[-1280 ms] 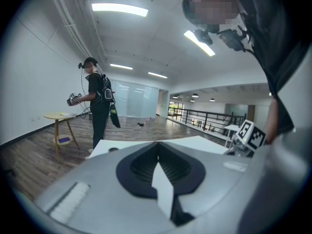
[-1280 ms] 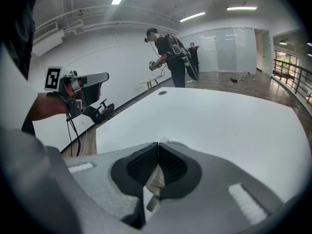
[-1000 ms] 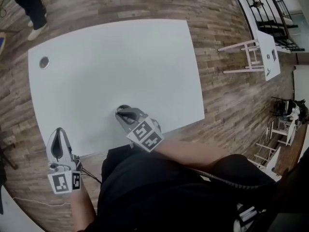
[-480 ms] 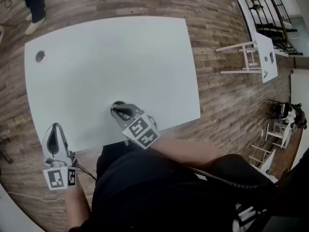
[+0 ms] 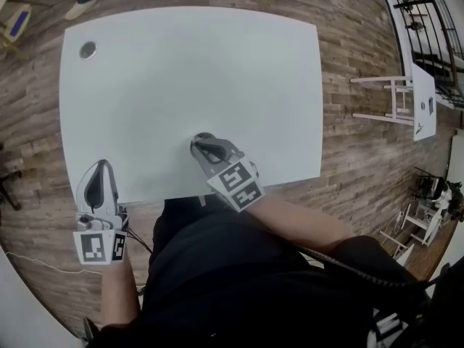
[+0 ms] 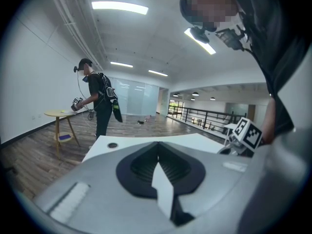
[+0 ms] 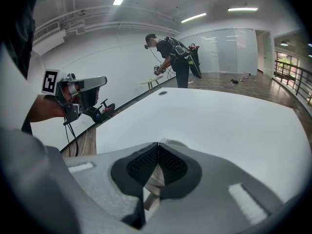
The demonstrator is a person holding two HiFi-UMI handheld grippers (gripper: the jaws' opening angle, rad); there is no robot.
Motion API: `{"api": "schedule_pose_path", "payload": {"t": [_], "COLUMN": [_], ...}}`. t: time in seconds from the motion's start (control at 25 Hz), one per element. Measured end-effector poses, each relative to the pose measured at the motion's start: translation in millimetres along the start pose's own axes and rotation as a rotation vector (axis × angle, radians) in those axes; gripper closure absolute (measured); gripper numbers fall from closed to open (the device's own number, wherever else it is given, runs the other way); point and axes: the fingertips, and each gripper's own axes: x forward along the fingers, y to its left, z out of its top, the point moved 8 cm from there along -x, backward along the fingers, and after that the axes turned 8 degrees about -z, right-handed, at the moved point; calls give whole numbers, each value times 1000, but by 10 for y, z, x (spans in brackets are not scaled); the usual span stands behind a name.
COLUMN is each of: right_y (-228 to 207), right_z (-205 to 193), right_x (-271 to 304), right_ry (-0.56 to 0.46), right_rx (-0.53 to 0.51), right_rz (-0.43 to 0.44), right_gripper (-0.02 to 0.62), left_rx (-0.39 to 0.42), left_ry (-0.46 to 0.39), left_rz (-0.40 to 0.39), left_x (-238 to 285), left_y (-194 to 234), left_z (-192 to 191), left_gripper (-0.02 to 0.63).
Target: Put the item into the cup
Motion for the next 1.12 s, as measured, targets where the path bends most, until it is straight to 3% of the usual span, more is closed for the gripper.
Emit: {"api": "schedule_pose_path", "payload": {"t": [0.4, 0.72, 1.12], "right_y": [-7, 30, -34], "right_z": [1, 13, -15], "right_x": [-28, -82, -213], "right_ry": [-31, -64, -118], "right_rx": [-40, -55, -12], "right_rz": [-12, -17, -66], "right_gripper": [572, 455, 436], "left_rx": [5, 8, 39], "left_ry": [5, 10, 2], "left_rz": [-8, -17, -57], "left_x": [1, -27, 19], "left_y": [-84, -138, -211], "left_z": [-15, -3, 73], "left_gripper": [606, 606, 606]}}
